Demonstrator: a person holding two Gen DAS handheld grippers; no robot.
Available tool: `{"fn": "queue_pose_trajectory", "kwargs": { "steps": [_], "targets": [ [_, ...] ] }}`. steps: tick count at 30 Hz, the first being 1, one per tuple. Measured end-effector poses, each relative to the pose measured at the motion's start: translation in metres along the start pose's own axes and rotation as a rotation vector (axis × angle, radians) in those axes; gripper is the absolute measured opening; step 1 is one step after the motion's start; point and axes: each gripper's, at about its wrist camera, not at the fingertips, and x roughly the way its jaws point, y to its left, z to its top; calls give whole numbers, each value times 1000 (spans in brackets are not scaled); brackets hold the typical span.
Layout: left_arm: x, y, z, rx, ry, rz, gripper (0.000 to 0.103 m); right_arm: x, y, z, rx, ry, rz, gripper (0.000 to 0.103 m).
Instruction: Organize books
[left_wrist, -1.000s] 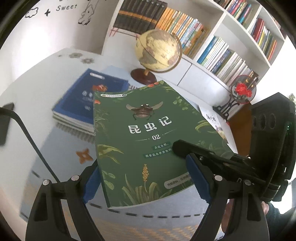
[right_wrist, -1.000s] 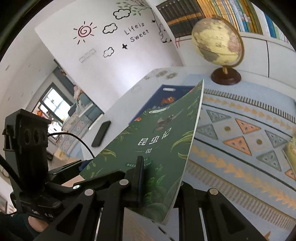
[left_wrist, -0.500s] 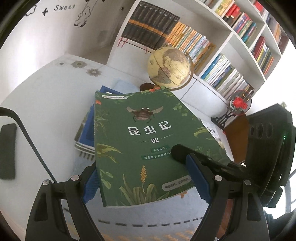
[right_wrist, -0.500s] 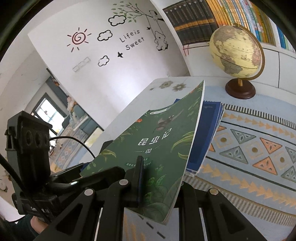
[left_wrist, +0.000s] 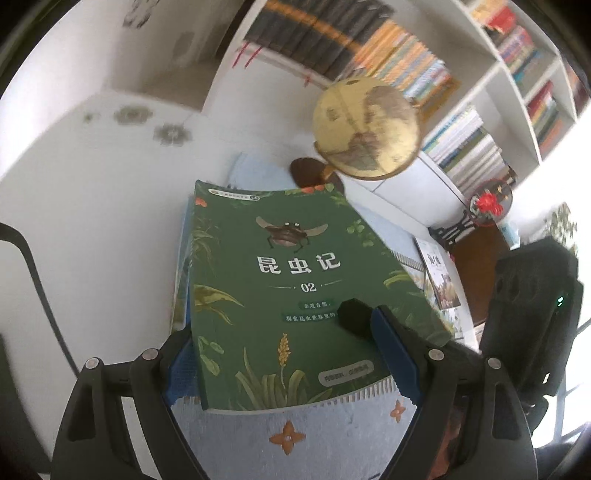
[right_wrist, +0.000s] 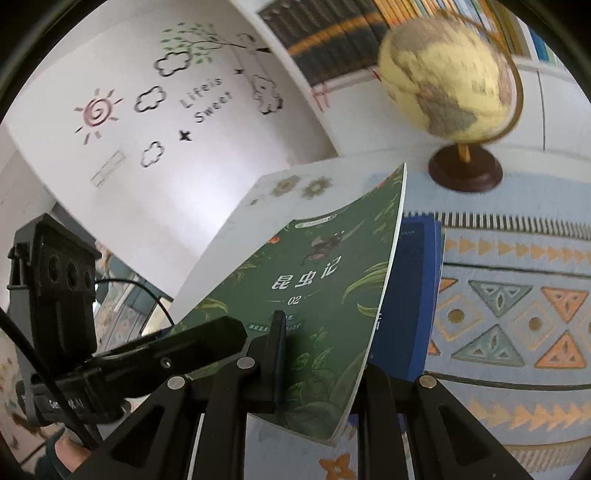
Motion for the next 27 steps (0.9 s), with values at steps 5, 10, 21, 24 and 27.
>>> {"fn": "queue_pose_trajectory", "kwargs": {
  "steps": [5, 10, 21, 24, 27],
  "targets": [
    [13, 15, -13, -27, 75, -6, 84, 19, -22, -10, 136, 55, -5, 17],
    [-1, 44, -22, -115, 50, -8, 85, 36, -41, -20, 238, 126, -27, 19],
    [-30, 58, -55, -196, 25, 44, 85, 44, -44, -26, 231, 207, -24, 23],
    [-29, 39, -61, -164, 32, 50, 85, 32, -48, -32, 192, 258, -45, 27],
    [-22, 14, -60, -128, 46, 33, 85, 2, -61, -46, 154, 263, -102, 28]
  ]
}}
